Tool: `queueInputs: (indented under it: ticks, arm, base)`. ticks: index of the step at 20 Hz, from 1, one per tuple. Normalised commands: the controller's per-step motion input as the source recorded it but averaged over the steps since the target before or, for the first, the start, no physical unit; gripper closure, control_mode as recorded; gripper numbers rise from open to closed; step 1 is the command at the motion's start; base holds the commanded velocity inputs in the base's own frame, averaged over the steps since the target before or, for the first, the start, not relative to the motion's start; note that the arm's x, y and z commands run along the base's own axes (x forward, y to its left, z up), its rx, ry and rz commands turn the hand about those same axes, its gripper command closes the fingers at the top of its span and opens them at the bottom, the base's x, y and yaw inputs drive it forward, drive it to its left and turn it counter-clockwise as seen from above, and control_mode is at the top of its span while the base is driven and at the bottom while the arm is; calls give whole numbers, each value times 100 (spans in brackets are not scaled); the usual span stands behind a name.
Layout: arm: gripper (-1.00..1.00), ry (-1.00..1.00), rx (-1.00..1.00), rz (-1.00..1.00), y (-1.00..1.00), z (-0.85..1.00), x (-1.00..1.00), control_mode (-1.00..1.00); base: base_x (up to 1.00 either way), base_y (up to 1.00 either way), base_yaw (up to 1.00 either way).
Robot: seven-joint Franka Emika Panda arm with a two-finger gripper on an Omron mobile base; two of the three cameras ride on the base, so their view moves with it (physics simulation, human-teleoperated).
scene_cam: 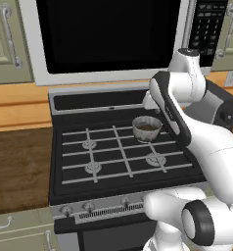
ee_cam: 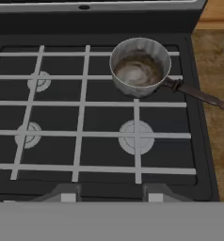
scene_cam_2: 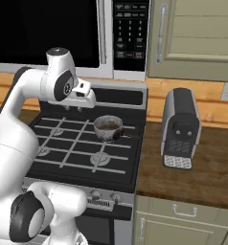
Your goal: Turn off the rear right burner of the stove.
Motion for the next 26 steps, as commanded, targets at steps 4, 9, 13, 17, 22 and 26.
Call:
queueInputs:
  ticks: [4, 9, 13, 17, 22, 26]
  arm:
    - [-100, 0, 0, 0, 0, 0, 0, 100]
    - [-100, 0, 0, 0, 0, 0, 0, 100]
    - [-100, 0, 0, 0, 0, 0, 0, 100]
    - [-100, 0, 0, 0, 0, 0, 0, 100]
    - [-100, 0, 0, 0, 0, 0, 0, 100]
    - [-100, 0, 0, 0, 0, 0, 0, 100]
  base:
    - [-1, 5, 0]
    - [-4, 54, 0]
    - [0, 57, 0]
    - [0, 47, 0]
    - [0, 45, 0]
    - [0, 45, 0]
